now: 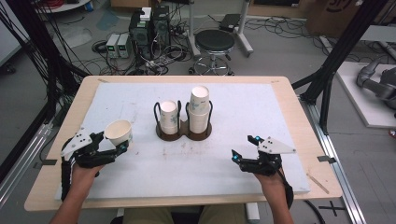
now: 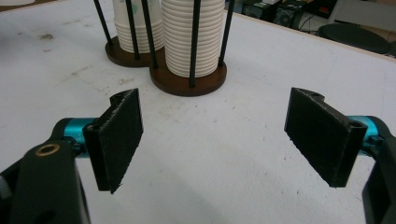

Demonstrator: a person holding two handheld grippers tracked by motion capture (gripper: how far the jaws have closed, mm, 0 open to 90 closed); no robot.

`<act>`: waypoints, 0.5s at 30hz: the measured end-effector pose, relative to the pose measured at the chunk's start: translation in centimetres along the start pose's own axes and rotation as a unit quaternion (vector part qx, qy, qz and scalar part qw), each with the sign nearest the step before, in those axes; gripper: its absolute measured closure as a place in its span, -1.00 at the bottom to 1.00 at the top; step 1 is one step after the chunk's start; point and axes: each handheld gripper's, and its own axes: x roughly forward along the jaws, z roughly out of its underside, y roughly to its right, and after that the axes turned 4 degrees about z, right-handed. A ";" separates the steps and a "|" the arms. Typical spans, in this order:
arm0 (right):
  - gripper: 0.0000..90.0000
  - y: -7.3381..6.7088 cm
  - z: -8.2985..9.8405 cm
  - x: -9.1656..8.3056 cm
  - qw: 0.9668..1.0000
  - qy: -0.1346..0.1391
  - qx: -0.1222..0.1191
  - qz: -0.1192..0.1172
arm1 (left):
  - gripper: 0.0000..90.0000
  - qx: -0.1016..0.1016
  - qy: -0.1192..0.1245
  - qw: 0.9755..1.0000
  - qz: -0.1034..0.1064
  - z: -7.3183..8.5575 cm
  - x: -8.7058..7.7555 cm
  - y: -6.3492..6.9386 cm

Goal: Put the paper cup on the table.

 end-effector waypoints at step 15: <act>-0.56 0.1 0.3 -0.6 1.000 0.005 0.006 0.002 | -0.30 0.006 -0.097 0.995 -0.027 1.7 2.4 -1.5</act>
